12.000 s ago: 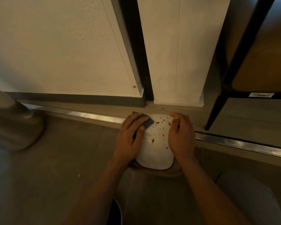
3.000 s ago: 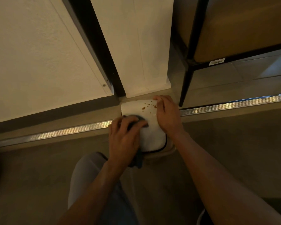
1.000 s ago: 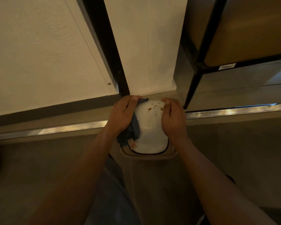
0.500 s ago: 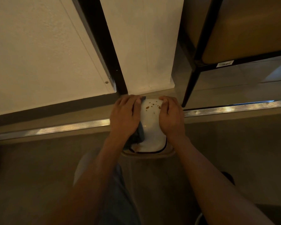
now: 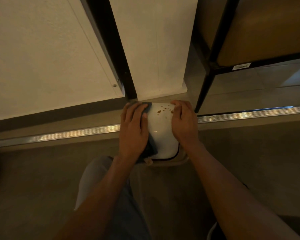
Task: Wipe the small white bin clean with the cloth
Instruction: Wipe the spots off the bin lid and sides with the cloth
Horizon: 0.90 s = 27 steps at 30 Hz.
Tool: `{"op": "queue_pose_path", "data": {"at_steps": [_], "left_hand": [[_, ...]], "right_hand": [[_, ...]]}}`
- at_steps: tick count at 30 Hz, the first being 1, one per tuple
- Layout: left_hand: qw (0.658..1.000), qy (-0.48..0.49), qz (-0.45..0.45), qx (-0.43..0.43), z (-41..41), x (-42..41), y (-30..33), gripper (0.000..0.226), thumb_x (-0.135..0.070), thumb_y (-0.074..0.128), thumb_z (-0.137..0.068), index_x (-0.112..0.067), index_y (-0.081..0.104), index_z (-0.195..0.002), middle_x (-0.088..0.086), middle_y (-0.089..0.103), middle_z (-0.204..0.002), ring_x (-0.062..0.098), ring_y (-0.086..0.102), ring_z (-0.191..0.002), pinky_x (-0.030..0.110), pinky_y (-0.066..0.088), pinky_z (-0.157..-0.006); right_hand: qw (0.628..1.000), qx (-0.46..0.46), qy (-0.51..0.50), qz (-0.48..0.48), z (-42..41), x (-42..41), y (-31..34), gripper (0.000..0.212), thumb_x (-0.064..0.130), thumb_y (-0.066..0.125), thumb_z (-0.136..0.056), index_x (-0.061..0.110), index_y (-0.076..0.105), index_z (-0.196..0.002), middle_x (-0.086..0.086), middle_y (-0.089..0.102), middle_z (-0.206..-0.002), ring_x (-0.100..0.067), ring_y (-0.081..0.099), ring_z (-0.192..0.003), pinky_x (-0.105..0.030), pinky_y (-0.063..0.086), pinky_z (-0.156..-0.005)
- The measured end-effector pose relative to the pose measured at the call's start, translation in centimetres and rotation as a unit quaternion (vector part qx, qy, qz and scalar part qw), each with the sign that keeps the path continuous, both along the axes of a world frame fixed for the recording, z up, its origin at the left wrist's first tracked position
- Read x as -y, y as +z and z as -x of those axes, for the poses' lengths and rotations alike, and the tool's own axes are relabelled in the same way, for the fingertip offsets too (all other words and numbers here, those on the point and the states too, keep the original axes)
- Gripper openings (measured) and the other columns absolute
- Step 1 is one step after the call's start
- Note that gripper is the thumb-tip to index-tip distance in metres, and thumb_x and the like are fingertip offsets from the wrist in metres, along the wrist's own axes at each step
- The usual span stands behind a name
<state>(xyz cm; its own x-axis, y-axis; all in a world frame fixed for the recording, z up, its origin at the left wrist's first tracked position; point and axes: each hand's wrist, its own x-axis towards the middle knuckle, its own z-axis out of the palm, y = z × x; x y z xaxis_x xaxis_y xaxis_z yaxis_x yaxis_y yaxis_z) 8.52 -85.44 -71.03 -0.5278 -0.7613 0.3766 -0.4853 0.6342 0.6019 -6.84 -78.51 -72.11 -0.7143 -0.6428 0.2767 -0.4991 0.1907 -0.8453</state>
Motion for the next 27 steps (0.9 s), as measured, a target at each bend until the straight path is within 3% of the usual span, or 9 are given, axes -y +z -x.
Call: {"op": "queue_pose_path", "data": {"at_steps": [3,5,9,14,20,23,27], "left_hand": [[0.990,-0.016,0.134,0.036,-1.8,-2.4,-1.7,0.035,-0.019,0.054,-0.101,-0.011,0.059,-0.136,0.009,0.052,-0.144,0.032,0.034,-0.143,0.045,0.028,-0.119],[0.974,-0.047,0.212,0.064,-3.4,-3.4,-2.8,0.039,-0.023,0.058,-0.099,-0.018,0.056,-0.137,0.005,0.051,-0.143,0.034,0.040,-0.137,0.049,0.033,-0.112],[0.944,-0.117,0.288,0.108,-5.4,-3.3,-3.1,0.047,-0.027,0.068,-0.092,-0.027,0.053,-0.136,-0.002,0.047,-0.138,0.032,0.046,-0.122,0.050,0.040,-0.096],[0.934,-0.142,0.299,0.134,-3.2,-3.8,-1.9,0.048,-0.030,0.071,-0.087,-0.025,0.056,-0.132,0.000,0.049,-0.133,0.031,0.046,-0.117,0.045,0.039,-0.093],[0.892,-0.232,0.317,0.222,-5.0,-4.5,-2.7,0.068,-0.050,0.079,-0.069,-0.030,0.059,-0.131,-0.004,0.046,-0.131,0.027,0.043,-0.114,0.042,0.034,-0.092],[0.902,-0.199,0.310,0.223,-6.3,-3.3,-1.6,0.074,-0.046,0.085,-0.063,-0.028,0.059,-0.129,-0.002,0.047,-0.129,0.030,0.044,-0.113,0.042,0.034,-0.087],[0.933,-0.128,0.289,0.171,-4.4,-3.0,-0.4,0.056,-0.029,0.077,-0.078,-0.024,0.057,-0.130,0.001,0.048,-0.128,0.033,0.045,-0.114,0.046,0.037,-0.090]], "right_hand": [[1.000,-0.005,0.000,-0.006,-0.1,0.0,0.0,0.029,0.014,0.039,-0.103,0.004,0.064,-0.114,-0.009,0.063,-0.112,-0.007,0.054,-0.097,0.005,0.030,-0.083],[1.000,-0.005,0.001,-0.007,-0.1,0.1,0.0,0.031,0.016,0.038,-0.103,0.005,0.064,-0.114,-0.010,0.063,-0.112,-0.009,0.055,-0.097,0.001,0.032,-0.084],[1.000,0.011,0.005,-0.017,-0.2,0.1,0.1,0.030,0.016,0.037,-0.104,0.006,0.064,-0.115,-0.009,0.062,-0.114,-0.008,0.054,-0.098,-0.011,0.036,-0.085],[0.999,0.023,0.006,-0.021,-0.1,0.1,0.2,0.035,0.021,0.035,-0.102,0.007,0.064,-0.117,-0.009,0.061,-0.117,-0.010,0.054,-0.101,-0.013,0.036,-0.084],[0.999,0.030,0.009,-0.025,0.0,-0.1,0.4,0.030,0.016,0.037,-0.104,0.009,0.064,-0.117,-0.008,0.061,-0.118,-0.007,0.051,-0.100,-0.006,0.033,-0.083],[0.999,0.028,0.007,-0.024,-0.1,-0.1,0.5,0.030,0.016,0.038,-0.104,0.008,0.064,-0.116,-0.007,0.061,-0.116,-0.007,0.051,-0.099,-0.012,0.035,-0.085],[0.999,0.031,0.008,-0.021,-0.2,-0.1,0.6,0.030,0.016,0.038,-0.104,0.008,0.064,-0.115,-0.008,0.061,-0.116,-0.008,0.052,-0.099,-0.007,0.034,-0.081]]}}
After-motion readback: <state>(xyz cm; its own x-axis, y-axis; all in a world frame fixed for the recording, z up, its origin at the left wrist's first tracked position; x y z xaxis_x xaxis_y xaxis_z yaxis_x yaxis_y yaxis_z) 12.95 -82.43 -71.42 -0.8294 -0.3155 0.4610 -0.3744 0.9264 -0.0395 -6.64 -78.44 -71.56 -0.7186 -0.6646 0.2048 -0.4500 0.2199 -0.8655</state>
